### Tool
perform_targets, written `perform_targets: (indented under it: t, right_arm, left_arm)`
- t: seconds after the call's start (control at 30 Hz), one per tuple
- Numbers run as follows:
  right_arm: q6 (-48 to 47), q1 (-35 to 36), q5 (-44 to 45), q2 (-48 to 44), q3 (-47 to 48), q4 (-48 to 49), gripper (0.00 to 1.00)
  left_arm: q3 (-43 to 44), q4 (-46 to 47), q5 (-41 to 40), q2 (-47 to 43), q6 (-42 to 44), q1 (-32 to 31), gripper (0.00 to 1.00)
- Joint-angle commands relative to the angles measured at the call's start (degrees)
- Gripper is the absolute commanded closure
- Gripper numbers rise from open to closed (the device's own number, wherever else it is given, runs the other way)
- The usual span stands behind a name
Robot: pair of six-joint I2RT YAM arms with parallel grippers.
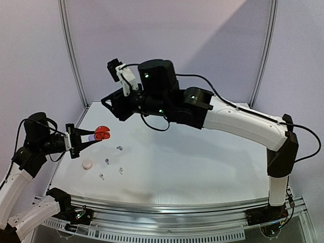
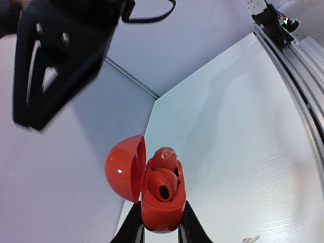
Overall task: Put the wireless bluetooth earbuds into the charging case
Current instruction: Close the charging case with the earbuds.
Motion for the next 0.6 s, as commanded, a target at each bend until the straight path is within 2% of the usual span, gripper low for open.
perform_targets:
  t: [0.0, 0.2, 0.3, 0.37, 0.47, 0.57]
  right_arm:
    - [5.5, 0.8, -2.8, 6.4, 3.2, -8.5, 0.69]
    - [4.3, 0.9, -11.9, 8.0, 2.6, -10.4, 0.73]
    - [3.4, 1.6, -12.2, 6.3, -0.5, -9.6, 0.75]
    - [2.1, 2.3, -9.4, 4.2, -2.8, -8.9, 0.75]
    - [-1.5, 4.4, 2.4, 2.5, -3.2, -10.7, 0.77]
    - [-8.5, 7.3, 13.0, 0.9, -4.0, -9.9, 0.72]
  left_arm:
    - [1.0, -4.9, -0.3, -1.3, 12.4, -0.8, 1.00]
    - [0.7, -4.8, -2.4, -1.7, 12.3, -0.8, 1.00]
    - [0.6, -3.6, -4.6, -1.2, 9.5, -0.8, 1.00]
    - [0.4, -3.1, -5.8, -0.6, 8.1, -0.8, 1.00]
    - [-0.3, -3.3, -6.9, -0.1, 8.5, -0.9, 1.00]
    - [-0.7, -4.3, -7.4, -0.1, 10.8, -0.9, 1.00]
